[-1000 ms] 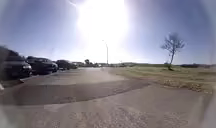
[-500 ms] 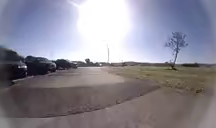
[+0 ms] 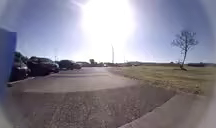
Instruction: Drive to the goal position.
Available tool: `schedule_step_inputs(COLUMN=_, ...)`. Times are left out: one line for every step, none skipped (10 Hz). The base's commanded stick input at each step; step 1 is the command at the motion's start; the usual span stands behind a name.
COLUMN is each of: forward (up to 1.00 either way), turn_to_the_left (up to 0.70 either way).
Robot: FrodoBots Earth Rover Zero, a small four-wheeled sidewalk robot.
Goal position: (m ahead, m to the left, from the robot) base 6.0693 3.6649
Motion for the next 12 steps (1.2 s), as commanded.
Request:
schedule_step_inputs(forward=1.00, turn_to_the_left=0.00)
schedule_step_inputs(forward=1.00, turn_to_the_left=0.00)
schedule_step_inputs(forward=1.00, turn_to_the_left=0.00)
schedule_step_inputs(forward=1.00, turn_to_the_left=0.00)
schedule_step_inputs(forward=1.00, turn_to_the_left=0.00)
schedule_step_inputs(forward=1.00, turn_to_the_left=0.00)
schedule_step_inputs(forward=1.00, turn_to_the_left=0.00)
schedule_step_inputs(forward=1.00, turn_to_the_left=0.00)
schedule_step_inputs(forward=1.00, turn_to_the_left=0.00)
schedule_step_inputs(forward=1.00, turn_to_the_left=0.00)
schedule_step_inputs(forward=1.00, turn_to_the_left=0.00)
schedule_step_inputs(forward=1.00, turn_to_the_left=0.40)
